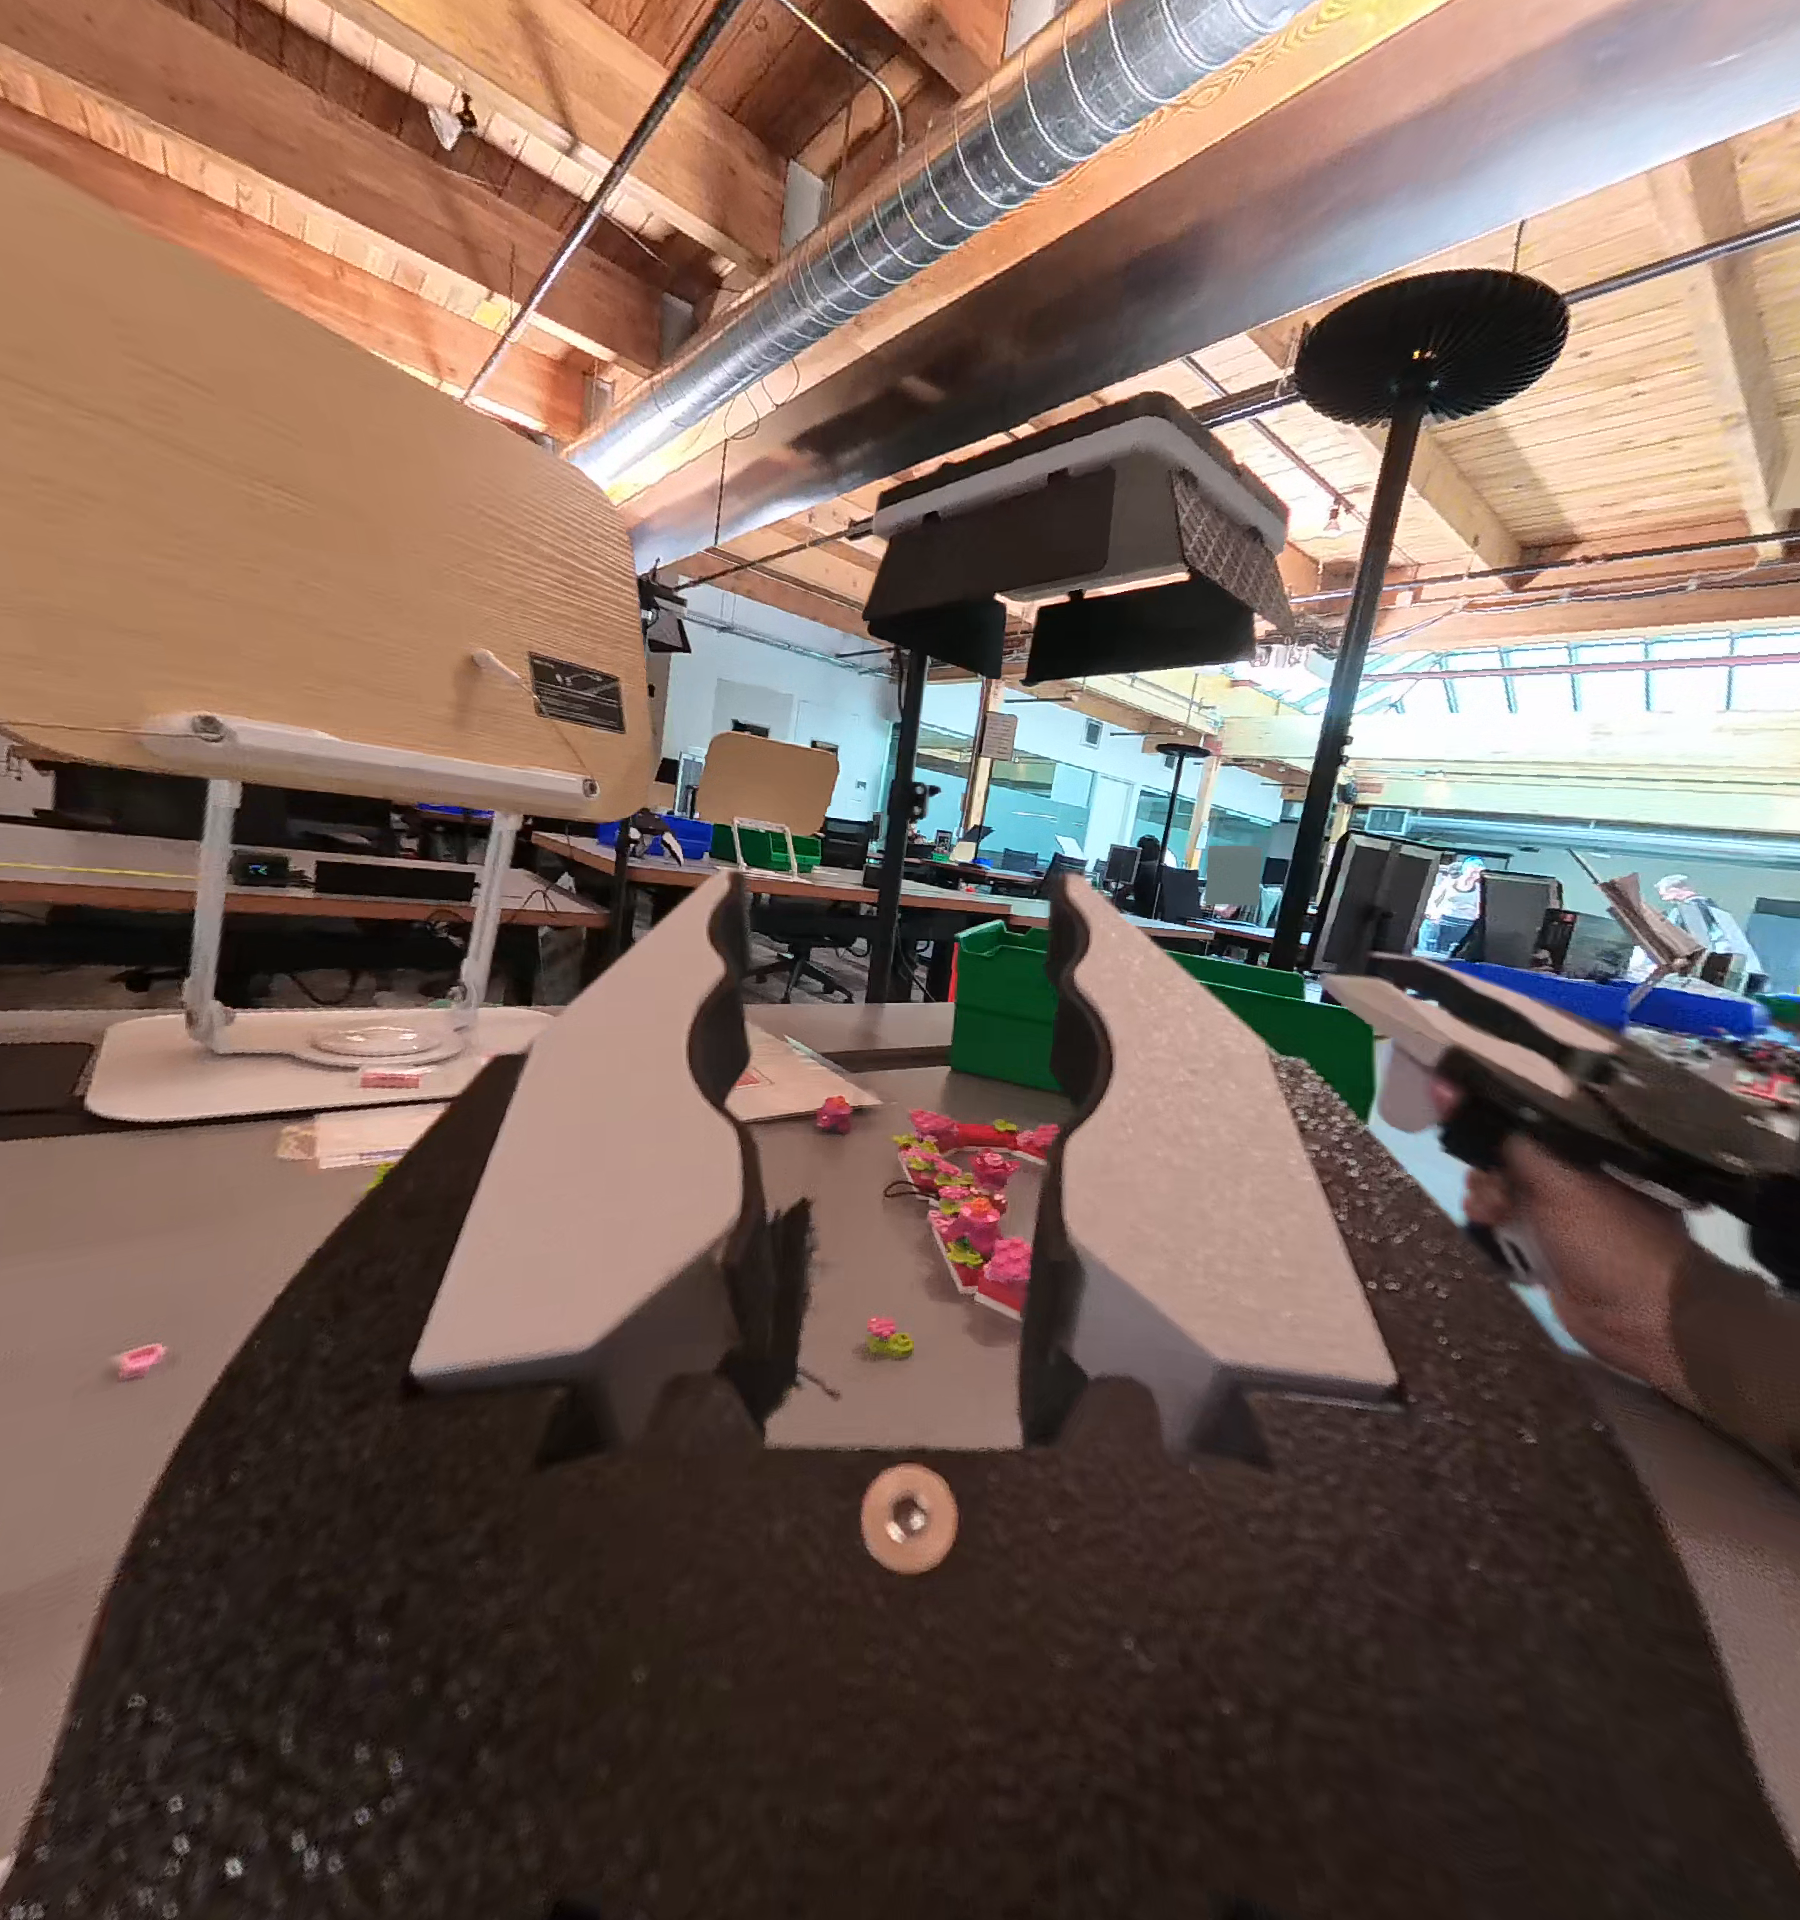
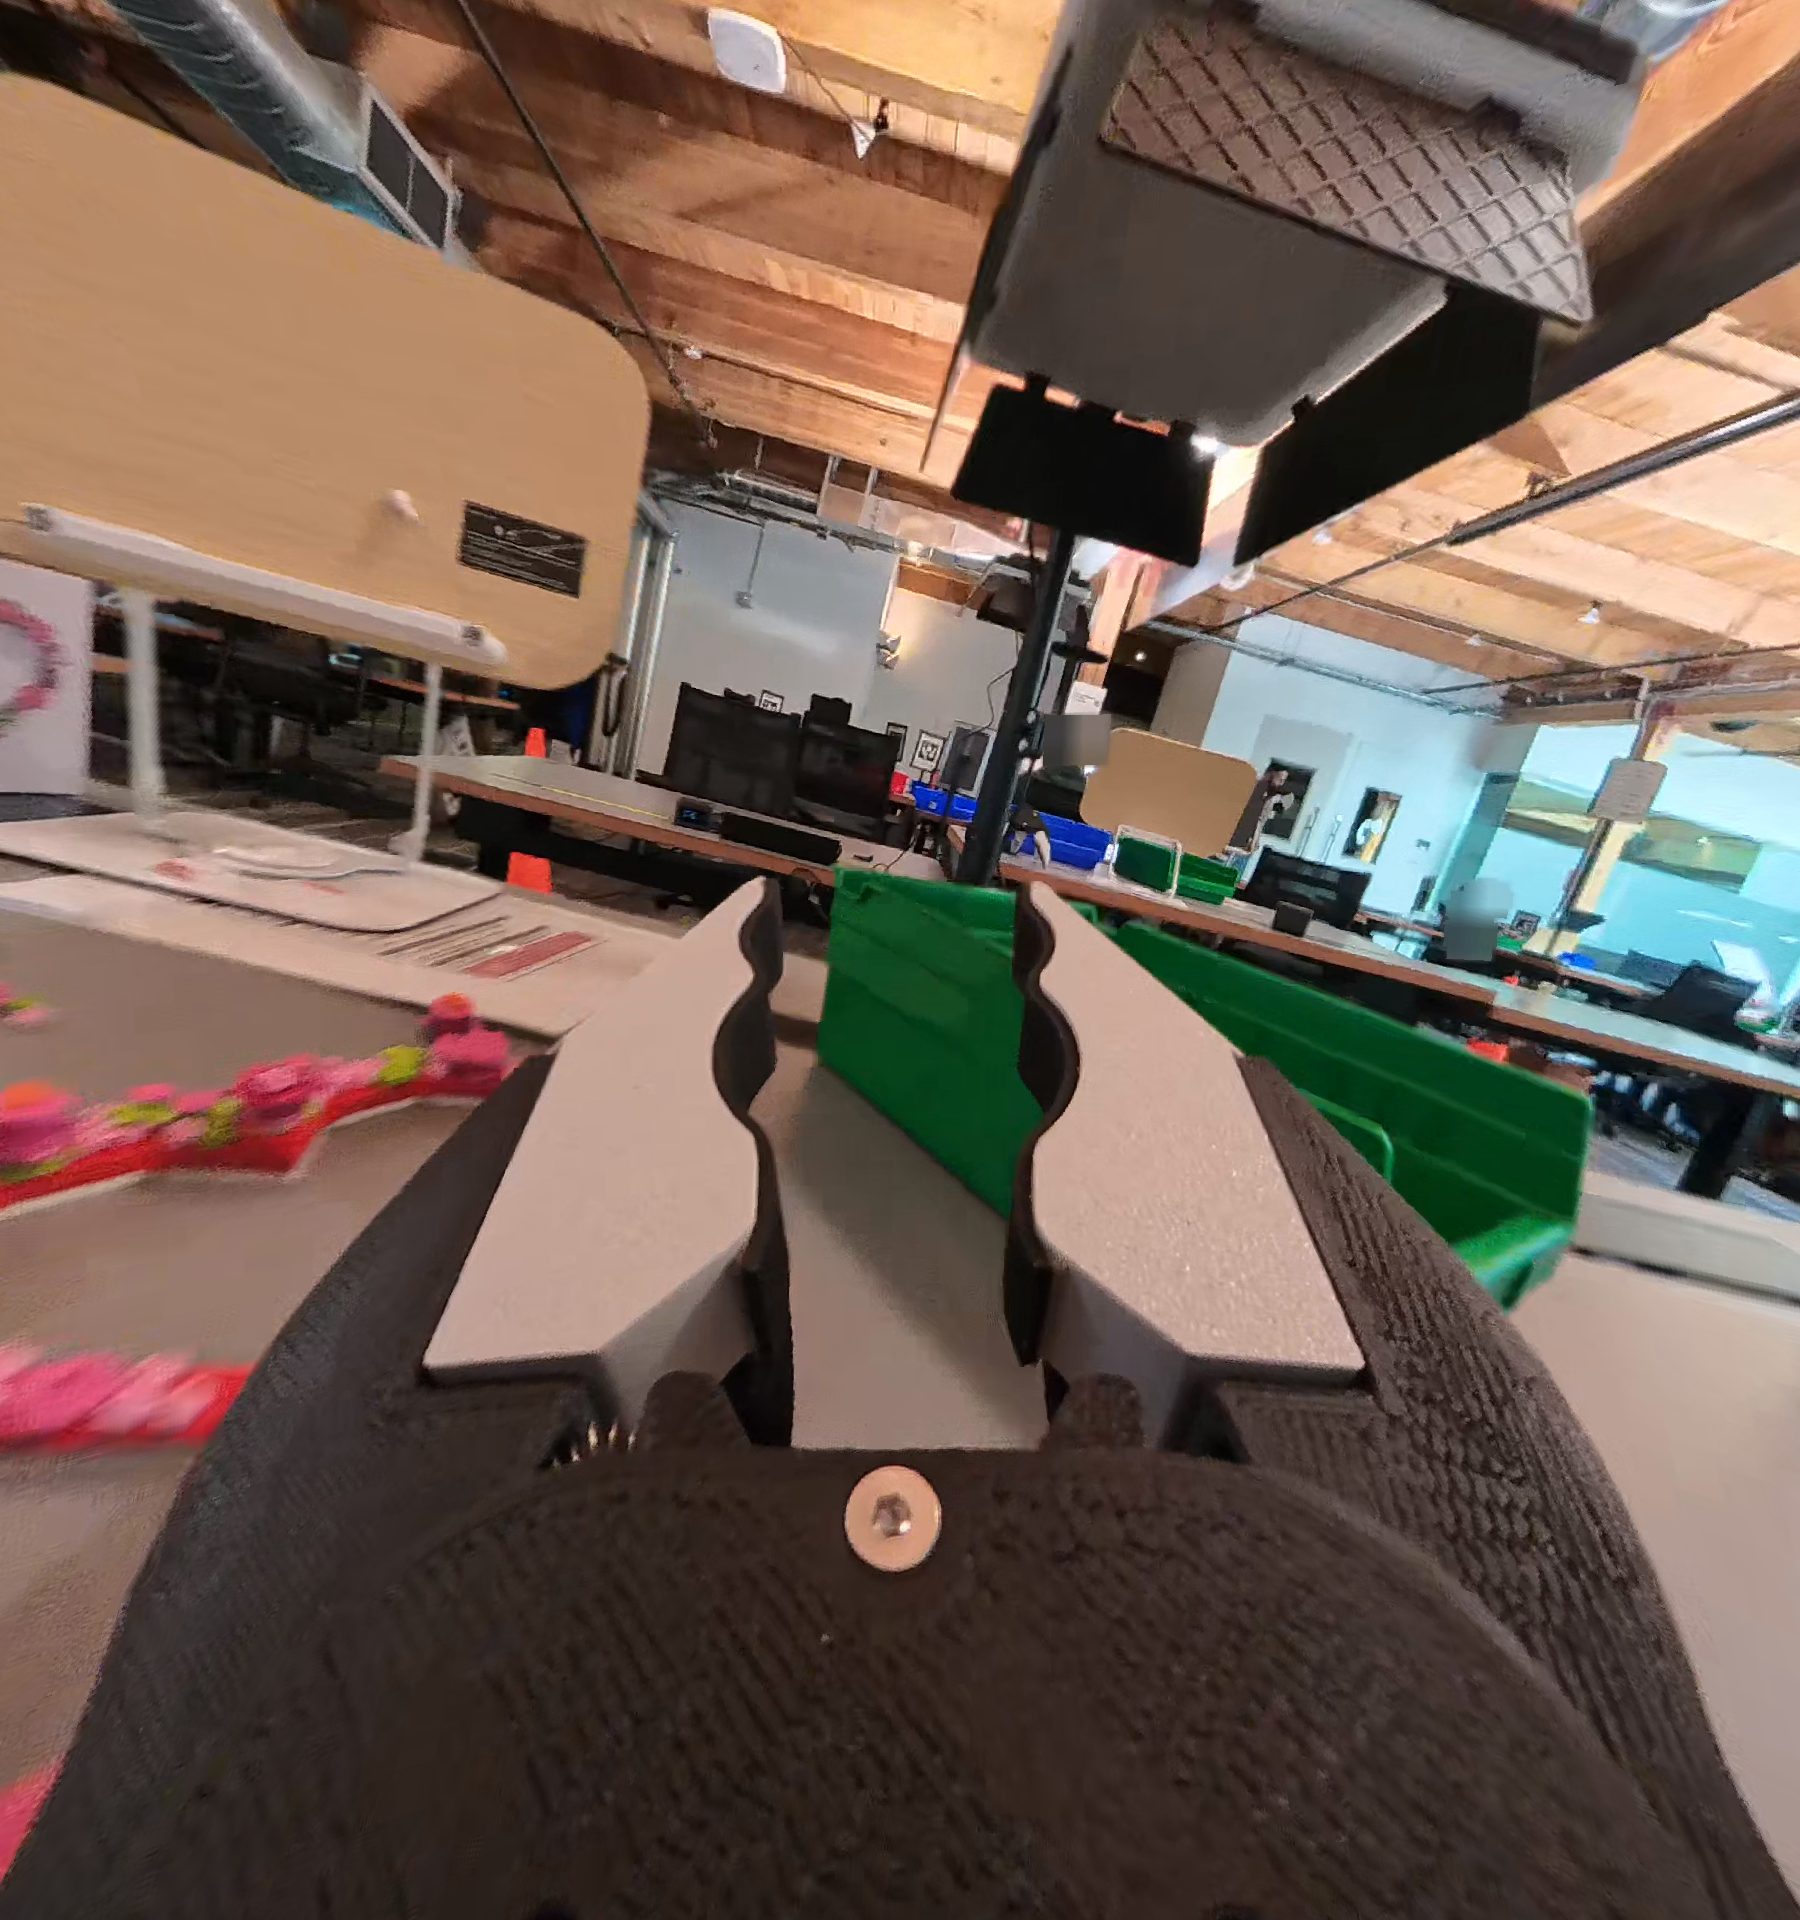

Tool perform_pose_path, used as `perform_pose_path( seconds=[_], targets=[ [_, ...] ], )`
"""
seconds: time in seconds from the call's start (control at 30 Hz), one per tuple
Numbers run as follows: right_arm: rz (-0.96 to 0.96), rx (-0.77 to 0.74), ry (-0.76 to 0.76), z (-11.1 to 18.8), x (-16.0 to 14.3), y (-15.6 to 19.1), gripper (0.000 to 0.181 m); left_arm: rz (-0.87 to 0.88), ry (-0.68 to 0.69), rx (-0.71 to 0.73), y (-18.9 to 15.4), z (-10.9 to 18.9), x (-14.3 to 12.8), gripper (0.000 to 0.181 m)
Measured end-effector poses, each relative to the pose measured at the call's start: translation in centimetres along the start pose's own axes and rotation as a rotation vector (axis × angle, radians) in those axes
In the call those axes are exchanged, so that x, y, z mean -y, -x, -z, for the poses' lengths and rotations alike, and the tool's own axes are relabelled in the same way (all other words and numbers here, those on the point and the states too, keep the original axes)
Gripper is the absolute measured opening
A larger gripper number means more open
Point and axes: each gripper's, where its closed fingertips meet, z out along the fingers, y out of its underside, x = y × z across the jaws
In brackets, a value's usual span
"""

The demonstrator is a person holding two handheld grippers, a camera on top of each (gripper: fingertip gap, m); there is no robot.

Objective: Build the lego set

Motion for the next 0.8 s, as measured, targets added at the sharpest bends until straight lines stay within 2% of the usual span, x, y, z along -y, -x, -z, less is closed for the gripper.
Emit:
perform_pose_path(
  seconds=[0.1,0.17,0.27,0.33,0.47,0.63,0.8],
  targets=[
    [0.067,0.035,-0.034,-4.6,-1.2,0.0,0.043,-0.038,0.008,0.014,0.9,0.3,-0.1,0.055],
    [0.069,0.041,-0.009,-5.7,-2.3,0.2,0.042,-0.066,0.01,0.021,1.4,0.3,-0.3,0.055],
    [0.119,0.096,-0.06,-4.1,-1.1,1.2,0.036,-0.117,0.04,0.031,1.9,0.1,-1.1,0.055],
    [0.126,0.079,-0.054,-3.6,-1.0,0.7,0.034,-0.117,0.039,0.03,2.0,0.1,-1.3,0.055],
    [0.064,0.042,-0.028,-3.9,-1.7,-0.5,0.035,-0.15,0.056,0.02,1.8,-0.4,-2.0,0.054],
    [0.092,0.084,-0.037,-4.5,-1.8,0.4,0.033,-0.189,0.051,0.001,1.2,-0.4,-2.0,0.053],
    [0.096,0.112,-0.038,-5.2,-2.1,0.9,0.033,-0.171,0.029,0.055,2.1,-0.3,-1.3,0.053]
  ],
)
